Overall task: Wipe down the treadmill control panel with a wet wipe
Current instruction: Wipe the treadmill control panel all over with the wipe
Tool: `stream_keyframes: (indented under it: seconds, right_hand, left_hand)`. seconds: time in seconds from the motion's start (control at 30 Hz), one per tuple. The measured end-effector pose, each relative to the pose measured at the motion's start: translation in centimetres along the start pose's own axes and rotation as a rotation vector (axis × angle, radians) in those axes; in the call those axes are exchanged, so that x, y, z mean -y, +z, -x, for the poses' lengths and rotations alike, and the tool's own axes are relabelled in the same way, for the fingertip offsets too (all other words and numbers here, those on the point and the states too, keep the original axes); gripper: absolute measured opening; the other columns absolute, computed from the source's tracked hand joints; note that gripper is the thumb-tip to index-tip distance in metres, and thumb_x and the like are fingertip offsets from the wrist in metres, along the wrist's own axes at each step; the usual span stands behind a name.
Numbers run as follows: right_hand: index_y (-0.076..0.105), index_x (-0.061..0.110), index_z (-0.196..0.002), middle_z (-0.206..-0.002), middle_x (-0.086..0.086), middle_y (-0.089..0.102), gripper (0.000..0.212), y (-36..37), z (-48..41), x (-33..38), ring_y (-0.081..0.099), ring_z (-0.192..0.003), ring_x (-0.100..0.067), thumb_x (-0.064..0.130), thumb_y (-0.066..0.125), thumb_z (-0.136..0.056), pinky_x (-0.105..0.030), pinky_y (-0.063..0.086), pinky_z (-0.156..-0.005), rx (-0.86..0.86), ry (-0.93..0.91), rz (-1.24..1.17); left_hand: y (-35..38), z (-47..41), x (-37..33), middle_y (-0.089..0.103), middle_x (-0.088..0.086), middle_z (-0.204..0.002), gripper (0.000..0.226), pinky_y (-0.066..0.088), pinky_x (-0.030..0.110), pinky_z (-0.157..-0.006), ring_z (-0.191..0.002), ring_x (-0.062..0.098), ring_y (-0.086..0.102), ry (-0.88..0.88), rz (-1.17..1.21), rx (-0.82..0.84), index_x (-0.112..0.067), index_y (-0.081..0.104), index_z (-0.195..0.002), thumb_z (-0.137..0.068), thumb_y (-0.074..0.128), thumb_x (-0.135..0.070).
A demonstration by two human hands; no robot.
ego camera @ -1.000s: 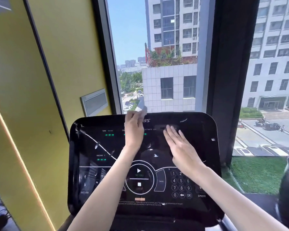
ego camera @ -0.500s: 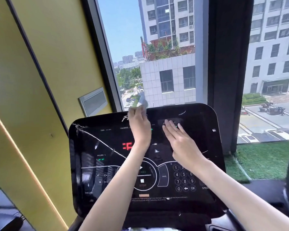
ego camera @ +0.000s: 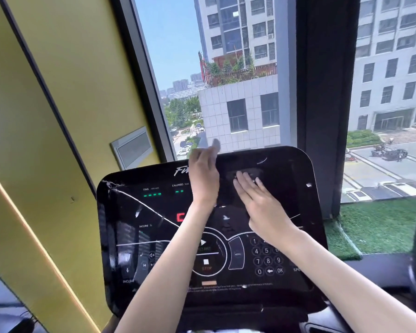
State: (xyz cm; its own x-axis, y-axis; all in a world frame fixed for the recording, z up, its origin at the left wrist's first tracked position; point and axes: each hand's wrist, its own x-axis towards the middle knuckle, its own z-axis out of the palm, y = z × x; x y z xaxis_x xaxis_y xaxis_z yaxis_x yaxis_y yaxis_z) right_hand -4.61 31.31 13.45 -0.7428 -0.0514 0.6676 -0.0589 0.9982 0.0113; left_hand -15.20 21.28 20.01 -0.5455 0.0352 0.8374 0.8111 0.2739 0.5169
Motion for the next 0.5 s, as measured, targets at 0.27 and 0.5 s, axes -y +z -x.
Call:
stream_keyframes:
  seconds: [0.27,0.5]
  right_hand:
    - [0.042,-0.006,-0.134,-0.144,-0.020,0.037,0.082,-0.2,-0.1,-0.1,0.032,-0.135,-0.031,-0.018,0.055,-0.055,-0.043,0.022,-0.110,0.001,0.005,-0.009]
    - [0.023,-0.001,-0.144,-0.154,-0.016,0.015,0.083,-1.9,-0.3,-0.9,0.012,-0.143,-0.025,-0.014,0.051,-0.068,-0.031,-0.004,-0.113,0.028,-0.110,0.024]
  left_hand:
    - [0.9,0.5,-0.8,0.050,0.002,-0.087,0.019,0.041,0.020,-0.072,-0.079,0.017,0.051,0.201,-0.058,0.214,-0.006,0.067,-0.105,-0.092,0.054,-0.004]
    - [1.8,1.8,-2.0,0.054,0.009,-0.087,0.019,0.044,0.029,-0.065,-0.080,0.023,0.051,0.322,-0.143,0.227,-0.003,0.065,-0.099,-0.087,0.051,0.002]
